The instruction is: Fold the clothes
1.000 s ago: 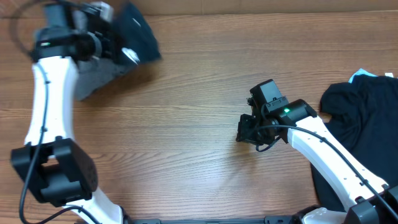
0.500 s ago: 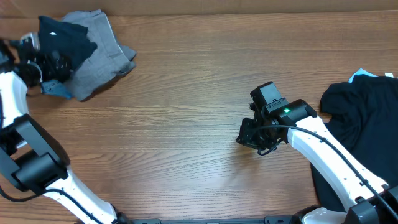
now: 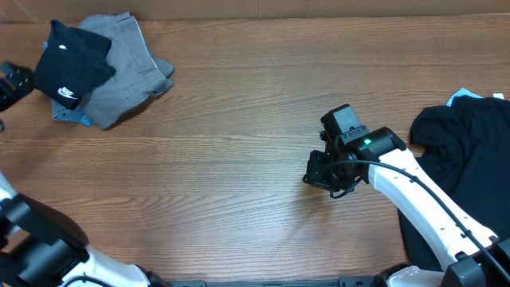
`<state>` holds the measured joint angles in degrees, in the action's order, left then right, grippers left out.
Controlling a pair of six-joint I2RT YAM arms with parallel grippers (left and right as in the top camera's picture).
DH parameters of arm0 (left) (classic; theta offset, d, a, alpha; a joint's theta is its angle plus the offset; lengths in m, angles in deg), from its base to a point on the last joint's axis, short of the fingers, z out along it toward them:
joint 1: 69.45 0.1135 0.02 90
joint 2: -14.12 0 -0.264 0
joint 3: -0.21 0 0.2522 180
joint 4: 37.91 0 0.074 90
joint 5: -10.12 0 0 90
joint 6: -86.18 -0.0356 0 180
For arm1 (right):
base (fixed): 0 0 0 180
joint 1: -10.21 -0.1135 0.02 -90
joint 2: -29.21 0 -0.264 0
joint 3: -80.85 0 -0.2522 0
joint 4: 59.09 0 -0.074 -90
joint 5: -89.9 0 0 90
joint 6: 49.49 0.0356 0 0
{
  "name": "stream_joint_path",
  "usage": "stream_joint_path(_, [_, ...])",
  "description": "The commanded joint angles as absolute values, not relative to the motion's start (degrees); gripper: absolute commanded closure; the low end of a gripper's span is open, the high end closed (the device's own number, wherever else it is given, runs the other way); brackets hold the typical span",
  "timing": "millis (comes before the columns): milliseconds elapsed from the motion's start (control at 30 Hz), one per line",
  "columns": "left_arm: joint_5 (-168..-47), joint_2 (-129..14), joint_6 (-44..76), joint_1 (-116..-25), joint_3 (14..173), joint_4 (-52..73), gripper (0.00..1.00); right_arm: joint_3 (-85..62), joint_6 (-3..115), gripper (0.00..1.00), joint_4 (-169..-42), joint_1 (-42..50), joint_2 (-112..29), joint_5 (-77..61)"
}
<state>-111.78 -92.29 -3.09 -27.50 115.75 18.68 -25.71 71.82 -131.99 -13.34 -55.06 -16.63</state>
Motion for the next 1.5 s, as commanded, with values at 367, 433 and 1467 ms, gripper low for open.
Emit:
stream_joint_path(367, [-106.2,-85.0,-15.5,-51.4,117.7,33.4,0.41,-15.9,64.5,0.85,-135.1,-13.2,-49.0,-10.6])
stream_joint_path(433, [-101.3,-80.2,-15.7,-55.9,117.7,35.8,0.35,-11.3,63.1,0.85,-136.2,-13.2,-45.6,-7.1])
stream_joint_path(1467, [-87.0,-61.9,-3.8,-74.8,117.6,52.3,0.00,0.2,59.8,0.00,-138.0,-13.2,-25.2,-2.1])
